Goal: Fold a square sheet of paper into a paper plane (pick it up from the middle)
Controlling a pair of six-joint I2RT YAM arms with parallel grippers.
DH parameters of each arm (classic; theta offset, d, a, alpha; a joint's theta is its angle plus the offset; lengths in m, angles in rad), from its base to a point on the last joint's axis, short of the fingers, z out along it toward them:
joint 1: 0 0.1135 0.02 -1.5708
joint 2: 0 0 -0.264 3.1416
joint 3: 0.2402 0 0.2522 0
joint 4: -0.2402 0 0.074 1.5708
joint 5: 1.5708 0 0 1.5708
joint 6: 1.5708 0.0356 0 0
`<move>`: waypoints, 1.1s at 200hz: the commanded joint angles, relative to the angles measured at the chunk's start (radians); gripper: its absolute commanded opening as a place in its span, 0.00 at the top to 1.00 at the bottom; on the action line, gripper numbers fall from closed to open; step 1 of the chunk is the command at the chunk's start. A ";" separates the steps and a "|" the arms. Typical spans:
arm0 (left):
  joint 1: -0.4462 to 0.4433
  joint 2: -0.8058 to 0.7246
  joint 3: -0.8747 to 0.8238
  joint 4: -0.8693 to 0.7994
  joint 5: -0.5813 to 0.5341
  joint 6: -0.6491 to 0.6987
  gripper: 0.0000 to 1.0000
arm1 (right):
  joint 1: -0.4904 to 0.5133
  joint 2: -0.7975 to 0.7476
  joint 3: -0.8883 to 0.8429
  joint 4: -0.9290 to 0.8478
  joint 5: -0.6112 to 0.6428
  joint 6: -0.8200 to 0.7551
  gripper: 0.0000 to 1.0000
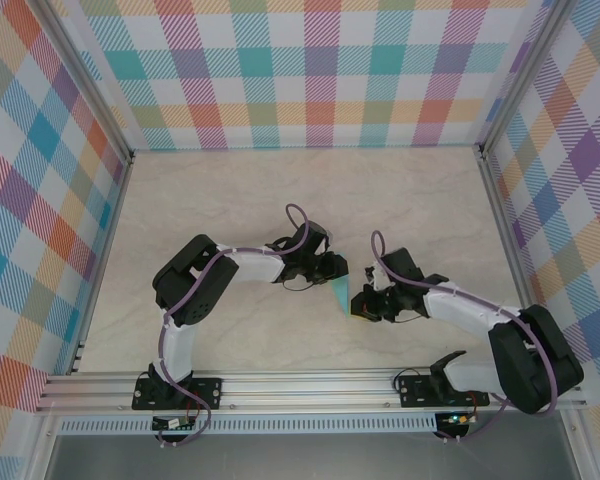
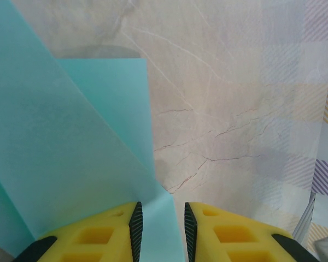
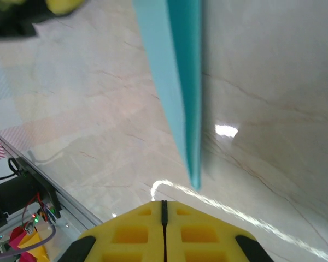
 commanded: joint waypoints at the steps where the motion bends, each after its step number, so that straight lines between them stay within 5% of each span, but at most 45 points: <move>1: 0.007 0.076 -0.023 -0.129 -0.037 0.011 0.71 | 0.002 0.071 0.058 0.093 -0.046 0.030 0.94; 85: 0.007 0.069 -0.018 -0.114 -0.018 0.015 0.71 | -0.009 0.309 0.110 0.184 0.003 0.039 0.95; 220: 0.036 -0.174 -0.046 -0.029 -0.050 0.071 0.65 | -0.033 0.345 -0.007 0.213 0.009 0.033 0.99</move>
